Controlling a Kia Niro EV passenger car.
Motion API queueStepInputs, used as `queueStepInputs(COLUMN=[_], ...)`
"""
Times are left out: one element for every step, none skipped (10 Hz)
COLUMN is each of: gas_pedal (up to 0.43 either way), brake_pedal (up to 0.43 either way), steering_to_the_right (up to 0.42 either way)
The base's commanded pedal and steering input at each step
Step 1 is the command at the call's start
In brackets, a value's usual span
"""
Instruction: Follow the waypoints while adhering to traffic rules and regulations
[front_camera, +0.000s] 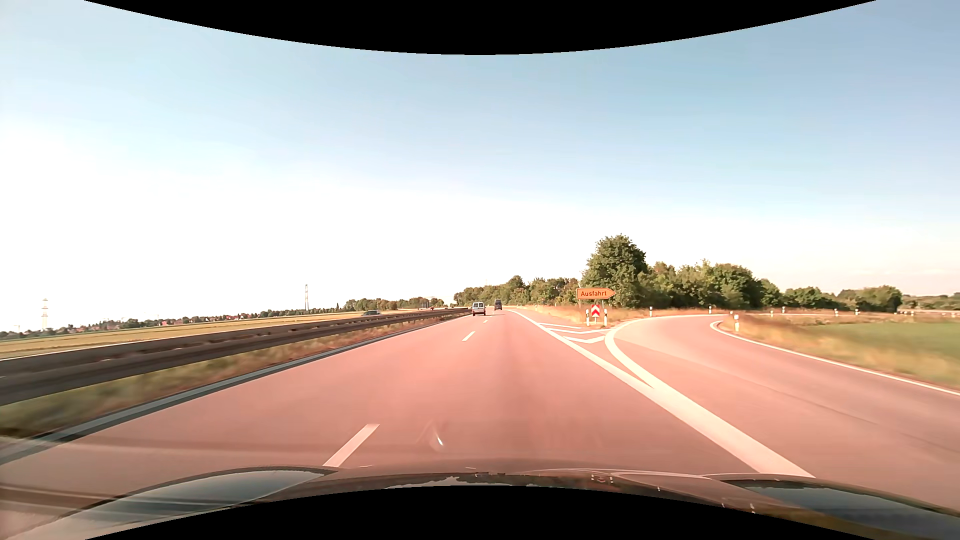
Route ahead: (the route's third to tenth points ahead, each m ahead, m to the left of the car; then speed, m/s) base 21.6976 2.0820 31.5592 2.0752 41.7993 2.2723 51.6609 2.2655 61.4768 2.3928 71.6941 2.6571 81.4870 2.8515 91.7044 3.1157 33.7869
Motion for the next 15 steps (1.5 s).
queueStepInputs(gas_pedal=[0.209,0.22,0.26,0.26,0.268,0.268,0.268,0.287,0.299,0.311,0.311,0.311,0.319,0.319,0.319], brake_pedal=[0.006,0.006,0.006,0.006,0.006,0.006,0.006,0.006,0.006,0.006,0.006,0.006,0.006,0.006,0.006], steering_to_the_right=[-0.001,-0.001,-0.001,-0.001,-0.001,-0.001,-0.001,-0.001,-0.002,-0.002,-0.003,-0.003,-0.004,-0.006,-0.006])
